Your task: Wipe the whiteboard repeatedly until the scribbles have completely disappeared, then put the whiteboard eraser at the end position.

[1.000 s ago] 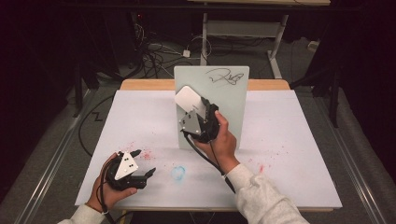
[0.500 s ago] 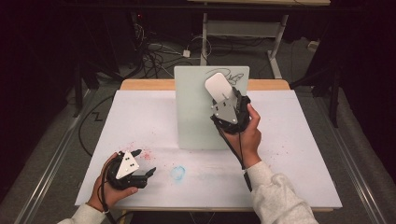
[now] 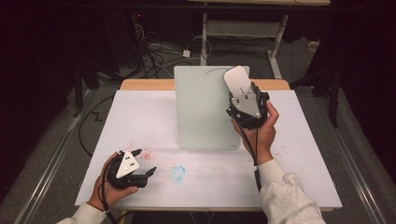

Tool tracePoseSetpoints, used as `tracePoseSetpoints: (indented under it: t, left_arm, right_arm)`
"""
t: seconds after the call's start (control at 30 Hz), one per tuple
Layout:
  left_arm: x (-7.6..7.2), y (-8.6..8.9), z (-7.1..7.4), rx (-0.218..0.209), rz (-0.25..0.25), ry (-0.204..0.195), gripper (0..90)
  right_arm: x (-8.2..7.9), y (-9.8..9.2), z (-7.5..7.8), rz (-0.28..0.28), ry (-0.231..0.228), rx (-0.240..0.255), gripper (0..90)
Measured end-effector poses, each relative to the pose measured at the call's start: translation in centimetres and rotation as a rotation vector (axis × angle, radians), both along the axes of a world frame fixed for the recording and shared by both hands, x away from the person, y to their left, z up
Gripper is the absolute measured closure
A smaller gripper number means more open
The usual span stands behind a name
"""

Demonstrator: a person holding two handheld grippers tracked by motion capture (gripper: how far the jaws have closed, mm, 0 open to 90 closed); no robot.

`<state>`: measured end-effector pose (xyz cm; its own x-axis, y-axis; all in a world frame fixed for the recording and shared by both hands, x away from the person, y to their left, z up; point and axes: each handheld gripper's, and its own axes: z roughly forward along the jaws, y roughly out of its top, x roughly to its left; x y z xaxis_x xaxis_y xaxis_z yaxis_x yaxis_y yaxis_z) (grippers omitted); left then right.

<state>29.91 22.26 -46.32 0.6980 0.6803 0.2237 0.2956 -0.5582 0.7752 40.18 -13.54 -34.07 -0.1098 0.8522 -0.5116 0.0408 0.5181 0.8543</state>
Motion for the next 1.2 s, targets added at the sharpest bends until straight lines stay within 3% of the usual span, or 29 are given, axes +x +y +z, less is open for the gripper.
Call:
tracePoseSetpoints:
  t: [0.1, 0.4, 0.47, 0.53, 0.73, 0.9, 1.1, 1.2]
  left_arm:
    - [0.1, 0.0, -0.1, 0.003, -0.004, 0.005, 20.2]
    - [0.1, 0.2, -0.1, -0.005, -0.003, 0.007, 20.2]
    - [0.1, 0.1, -0.1, -0.003, -0.006, 0.005, 20.2]
    - [0.0, 0.2, 0.0, -0.003, -0.005, 0.003, 20.2]
    - [0.0, 0.3, -0.1, 0.001, -0.002, 0.007, 20.2]
    - [-0.2, 0.3, 0.0, -0.001, 0.002, 0.003, 20.2]
    - [-0.2, 0.0, -0.1, 0.012, -0.007, 0.001, 20.2]
    - [-0.2, 0.0, -0.1, 0.012, -0.007, 0.002, 20.2]
  right_arm:
    - [0.0, 0.4, -0.1, 0.01, 0.006, 0.001, 31.2]
    - [-0.6, 3.7, -1.8, 0.076, 0.018, -0.102, 31.2]
    - [-0.6, 3.7, -1.7, 0.076, 0.021, -0.105, 31.2]
    - [-0.6, 3.4, -1.4, 0.085, 0.029, -0.093, 31.1]
    - [0.1, 0.2, 0.1, 0.015, 0.006, 0.02, 31.2]
    - [-0.1, -1.2, -0.3, -0.005, 0.009, 0.059, 31.2]
    - [-0.9, -0.7, -2.4, 0.017, 0.026, 0.025, 31.2]
    - [-0.7, -0.7, -2.1, 0.028, 0.04, 0.025, 31.2]
